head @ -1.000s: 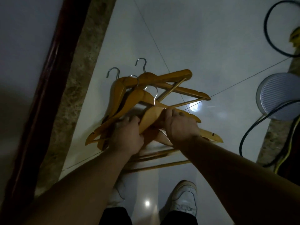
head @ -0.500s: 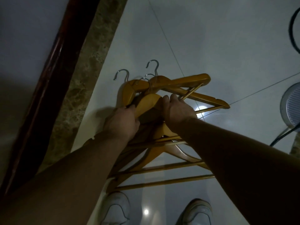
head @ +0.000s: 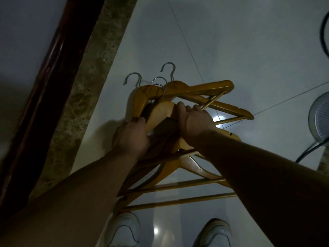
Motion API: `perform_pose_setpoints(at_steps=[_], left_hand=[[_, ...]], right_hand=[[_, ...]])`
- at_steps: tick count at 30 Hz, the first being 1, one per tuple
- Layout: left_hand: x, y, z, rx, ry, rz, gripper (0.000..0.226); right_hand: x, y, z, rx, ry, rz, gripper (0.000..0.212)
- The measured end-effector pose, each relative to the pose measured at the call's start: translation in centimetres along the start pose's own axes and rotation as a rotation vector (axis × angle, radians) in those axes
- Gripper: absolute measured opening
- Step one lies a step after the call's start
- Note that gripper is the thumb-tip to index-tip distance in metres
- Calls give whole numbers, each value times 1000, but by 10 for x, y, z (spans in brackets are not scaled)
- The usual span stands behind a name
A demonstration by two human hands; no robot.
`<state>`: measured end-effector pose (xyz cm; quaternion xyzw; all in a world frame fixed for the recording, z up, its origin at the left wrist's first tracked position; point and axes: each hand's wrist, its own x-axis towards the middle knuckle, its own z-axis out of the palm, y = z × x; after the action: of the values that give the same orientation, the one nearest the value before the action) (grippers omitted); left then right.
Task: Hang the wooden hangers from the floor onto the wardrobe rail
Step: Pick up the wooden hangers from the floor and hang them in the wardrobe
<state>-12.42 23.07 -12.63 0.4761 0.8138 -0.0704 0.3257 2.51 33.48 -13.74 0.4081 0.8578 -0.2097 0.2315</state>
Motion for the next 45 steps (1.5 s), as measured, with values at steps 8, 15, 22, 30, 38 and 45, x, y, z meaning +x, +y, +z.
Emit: perform_pose_setpoints(at_steps=[8,15,22,30,38,45], left_hand=[[-32,16,-26,-31,-119,-1,37],[-73,51,-90,-33,-108,8,22],[-119,82,-189,-91,-83,-22,13],[-178,132,-314,-108,-95,71,9],[-244,178,-453,-128,-2,191,15],[-316,219,-597,-26,128,367,35]], right_hand=[[-55,-7,-9,203,-17,107,50],[-103,-1,-73,273,14,104,54],[-169,12,-173,448,50,108,39],[-235,12,-306,389,-9,265,23],[-312,-5,-440,416,216,319,17],[-404,-31,-583,337,452,324,20]])
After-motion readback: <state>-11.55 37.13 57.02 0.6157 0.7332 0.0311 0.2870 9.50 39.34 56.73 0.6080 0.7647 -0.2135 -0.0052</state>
